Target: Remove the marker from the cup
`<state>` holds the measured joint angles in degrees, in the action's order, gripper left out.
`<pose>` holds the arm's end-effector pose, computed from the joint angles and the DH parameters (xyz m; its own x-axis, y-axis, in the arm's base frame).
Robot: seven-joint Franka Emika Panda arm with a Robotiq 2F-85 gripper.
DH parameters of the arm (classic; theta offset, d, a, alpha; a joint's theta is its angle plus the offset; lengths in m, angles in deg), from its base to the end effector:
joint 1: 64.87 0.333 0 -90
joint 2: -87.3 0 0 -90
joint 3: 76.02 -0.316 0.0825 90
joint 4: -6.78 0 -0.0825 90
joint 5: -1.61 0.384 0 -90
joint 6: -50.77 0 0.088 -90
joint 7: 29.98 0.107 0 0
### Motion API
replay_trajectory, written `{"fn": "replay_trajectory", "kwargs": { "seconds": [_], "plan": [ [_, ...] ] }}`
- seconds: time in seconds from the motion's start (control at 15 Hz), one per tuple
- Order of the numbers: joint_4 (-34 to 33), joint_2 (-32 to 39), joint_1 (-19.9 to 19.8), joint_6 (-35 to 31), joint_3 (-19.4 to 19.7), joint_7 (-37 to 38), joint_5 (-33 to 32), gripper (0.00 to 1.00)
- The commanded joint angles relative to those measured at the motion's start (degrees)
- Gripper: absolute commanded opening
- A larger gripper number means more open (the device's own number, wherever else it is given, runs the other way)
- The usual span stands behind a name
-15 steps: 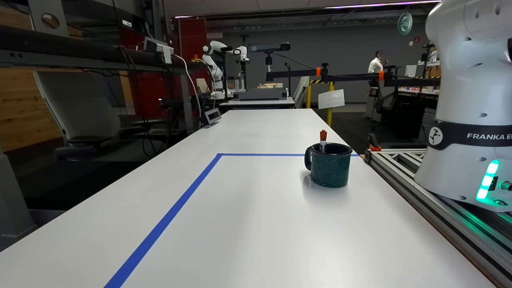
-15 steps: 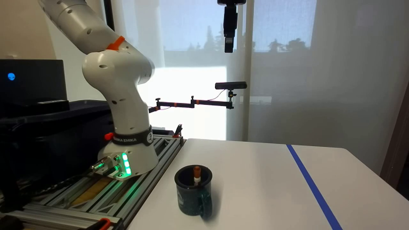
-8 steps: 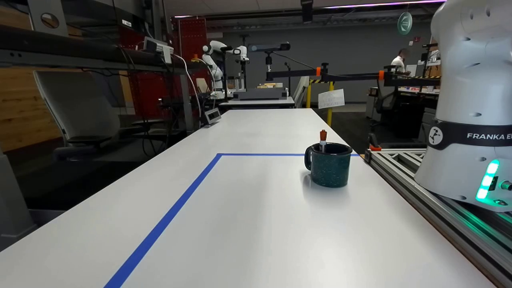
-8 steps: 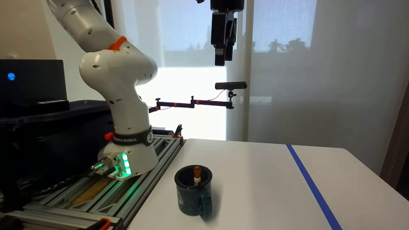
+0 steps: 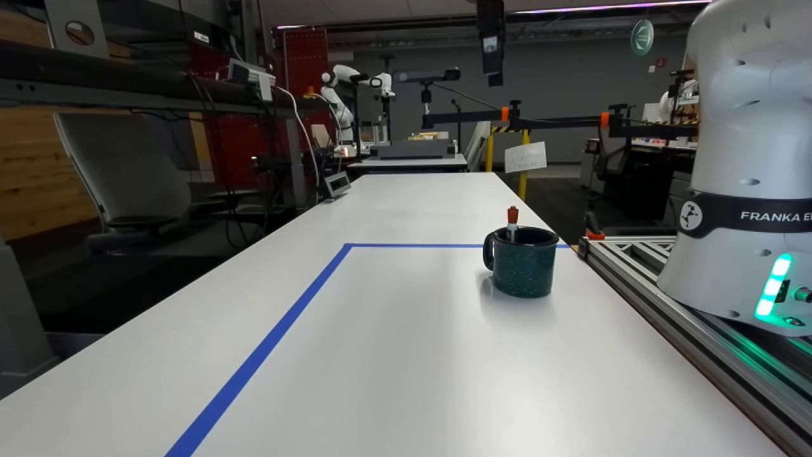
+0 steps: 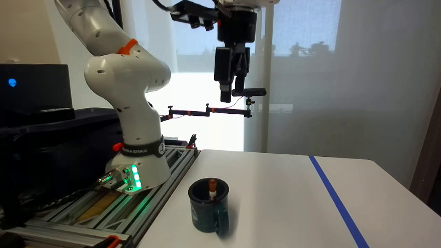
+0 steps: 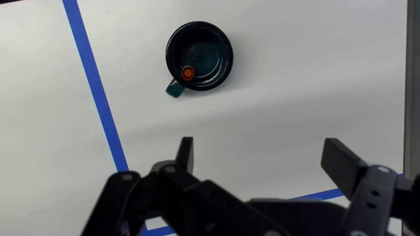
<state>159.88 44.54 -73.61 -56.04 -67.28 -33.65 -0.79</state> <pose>0.3016 -0.0978 0.4499 0.9816 -0.1805 -0.0618 -0.1846 -0.9805 -0.0682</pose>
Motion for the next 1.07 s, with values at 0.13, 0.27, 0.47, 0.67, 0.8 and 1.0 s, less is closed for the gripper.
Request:
{"fn": "replay_trajectory", "kwargs": {
  "seconds": [0.13, 0.27, 0.47, 0.67, 0.8, 1.0],
  "plan": [
    [6.93, 0.65, -1.34, -11.6, 2.66, -3.91, -2.39, 1.0],
    [5.48, 3.51, -1.32, -14.25, 3.81, -5.89, -2.52, 1.0],
    [5.49, 5.48, -1.8, -17.45, 4.84, -8.34, -2.81, 1.0],
    [5.48, 7.78, -3.44, -19.0, 4.96, -9.95, -5.59, 1.0],
    [5.48, 8.87, -4.57, -17.77, 4.79, -10.21, -7.76, 1.0],
    [5.45, 9.84, -5.5, -15.5, 4.66, -10.2, -9.93, 1.0]
  ]
}}
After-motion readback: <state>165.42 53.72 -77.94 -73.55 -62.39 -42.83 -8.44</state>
